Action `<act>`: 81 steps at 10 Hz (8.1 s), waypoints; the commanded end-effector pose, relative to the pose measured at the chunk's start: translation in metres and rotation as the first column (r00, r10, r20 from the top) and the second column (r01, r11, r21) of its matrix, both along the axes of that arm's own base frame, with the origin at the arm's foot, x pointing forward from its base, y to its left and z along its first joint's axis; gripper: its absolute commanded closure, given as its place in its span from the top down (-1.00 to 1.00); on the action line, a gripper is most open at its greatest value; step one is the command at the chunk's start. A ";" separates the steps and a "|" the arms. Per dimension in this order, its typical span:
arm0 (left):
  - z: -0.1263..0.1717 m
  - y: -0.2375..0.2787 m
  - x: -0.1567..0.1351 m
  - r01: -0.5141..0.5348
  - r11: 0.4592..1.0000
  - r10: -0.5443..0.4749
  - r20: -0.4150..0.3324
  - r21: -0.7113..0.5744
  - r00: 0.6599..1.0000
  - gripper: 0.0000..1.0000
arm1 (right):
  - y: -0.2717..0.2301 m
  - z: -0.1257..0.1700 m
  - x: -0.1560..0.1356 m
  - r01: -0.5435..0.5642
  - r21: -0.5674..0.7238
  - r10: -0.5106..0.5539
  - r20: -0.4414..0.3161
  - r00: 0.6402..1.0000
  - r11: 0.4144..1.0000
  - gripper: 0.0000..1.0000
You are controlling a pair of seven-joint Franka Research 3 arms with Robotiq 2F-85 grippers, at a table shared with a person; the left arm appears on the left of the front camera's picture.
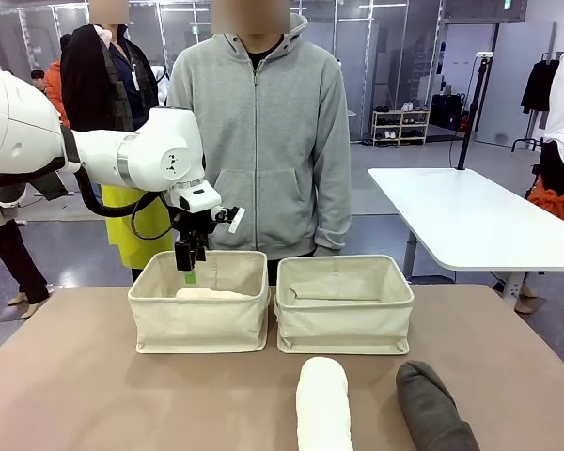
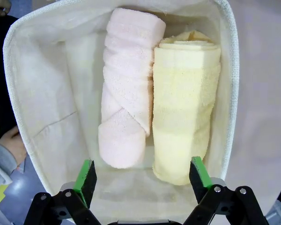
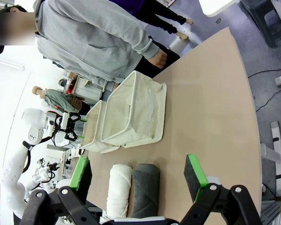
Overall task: Divide the towels into two baskets.
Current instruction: Pick up one hotel-folded towel from the bottom of the table and place it in the Fabric basket indicated by the person.
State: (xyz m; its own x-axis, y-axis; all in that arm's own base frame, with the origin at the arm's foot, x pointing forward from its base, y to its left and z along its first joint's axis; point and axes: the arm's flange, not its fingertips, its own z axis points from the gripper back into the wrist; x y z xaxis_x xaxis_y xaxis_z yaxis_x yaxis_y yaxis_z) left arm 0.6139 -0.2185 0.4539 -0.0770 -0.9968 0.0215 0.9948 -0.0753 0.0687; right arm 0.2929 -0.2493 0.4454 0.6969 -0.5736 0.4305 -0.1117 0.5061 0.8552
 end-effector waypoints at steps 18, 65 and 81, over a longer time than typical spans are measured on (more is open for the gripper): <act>-0.001 0.411 -0.250 -0.904 0.167 0.259 -0.867 -0.393 0.425 1.00 | 0.001 0.002 -0.001 0.001 0.006 -0.001 0.011 1.000 1.000 1.00; -0.033 0.437 -0.266 -0.927 0.117 0.254 -0.892 -0.355 0.374 1.00 | 0.262 -0.060 0.066 -0.587 -0.359 0.390 -0.488 0.781 0.726 1.00; -0.033 0.437 -0.266 -0.927 0.117 0.254 -0.892 -0.355 0.374 1.00 | 0.351 -0.140 0.035 -0.650 -0.536 0.208 -0.663 0.719 0.540 1.00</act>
